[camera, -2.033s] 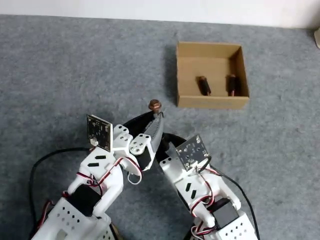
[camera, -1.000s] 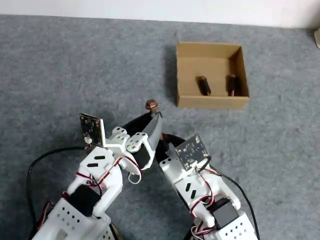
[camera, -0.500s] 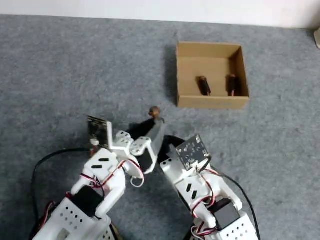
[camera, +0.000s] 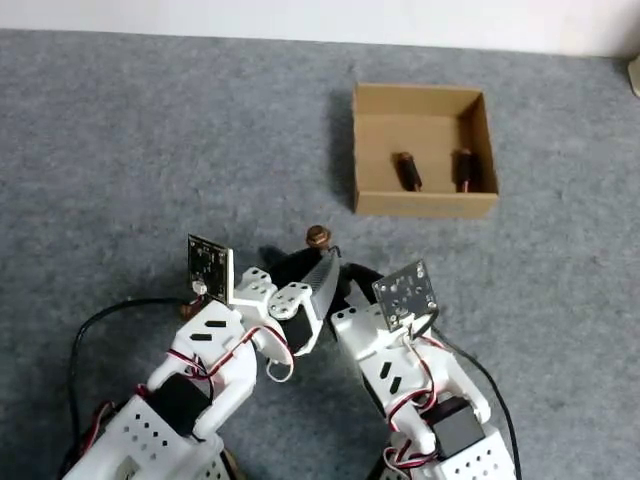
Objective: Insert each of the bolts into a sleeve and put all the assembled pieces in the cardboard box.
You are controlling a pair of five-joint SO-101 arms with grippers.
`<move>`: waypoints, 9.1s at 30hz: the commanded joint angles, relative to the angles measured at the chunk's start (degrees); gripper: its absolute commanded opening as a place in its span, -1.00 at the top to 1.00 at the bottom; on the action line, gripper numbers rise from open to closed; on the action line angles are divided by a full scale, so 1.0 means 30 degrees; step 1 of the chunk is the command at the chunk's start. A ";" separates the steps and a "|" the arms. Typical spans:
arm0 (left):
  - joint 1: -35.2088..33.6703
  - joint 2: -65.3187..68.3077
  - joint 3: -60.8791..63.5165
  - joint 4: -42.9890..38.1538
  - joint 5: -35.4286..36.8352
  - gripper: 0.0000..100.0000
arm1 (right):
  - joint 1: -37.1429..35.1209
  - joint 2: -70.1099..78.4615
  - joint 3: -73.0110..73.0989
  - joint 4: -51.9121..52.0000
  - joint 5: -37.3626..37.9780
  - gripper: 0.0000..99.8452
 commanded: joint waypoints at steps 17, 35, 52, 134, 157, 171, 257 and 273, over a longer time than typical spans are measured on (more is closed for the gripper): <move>0.0015 -0.0396 -0.0484 -0.0088 0.0029 0.64 | 0.0864 -0.0278 -0.0952 -0.0689 -0.0234 0.99; -0.6110 -0.0190 -0.0923 -0.0176 0.0059 0.99 | 0.1744 -0.0132 0.0308 -0.1656 0.1260 0.99; -0.8689 -0.0161 -0.0308 -0.0205 0.0029 0.99 | 0.5963 1.5839 -1.3553 -0.1011 0.2960 0.99; -1.0300 0.8542 -1.1385 1.1634 -0.4864 0.99 | 0.7136 2.2169 -3.4886 1.8916 0.1612 0.36; -1.2410 -0.6784 -0.1480 1.4418 -0.6886 0.98 | 0.4176 0.9245 -0.6344 0.7575 0.4161 0.36; -1.0095 1.2234 -0.7692 1.0491 -0.2608 0.98 | 0.3941 0.9245 -0.2857 0.4703 0.2813 0.36; -1.0037 1.5399 -0.6374 0.7092 0.5304 0.64 | 0.4000 0.9245 -0.0308 0.1363 0.3692 0.36; -1.0125 2.1963 -0.8659 0.7736 0.5861 0.64 | 0.4000 0.9245 -0.0308 0.1392 0.3722 0.36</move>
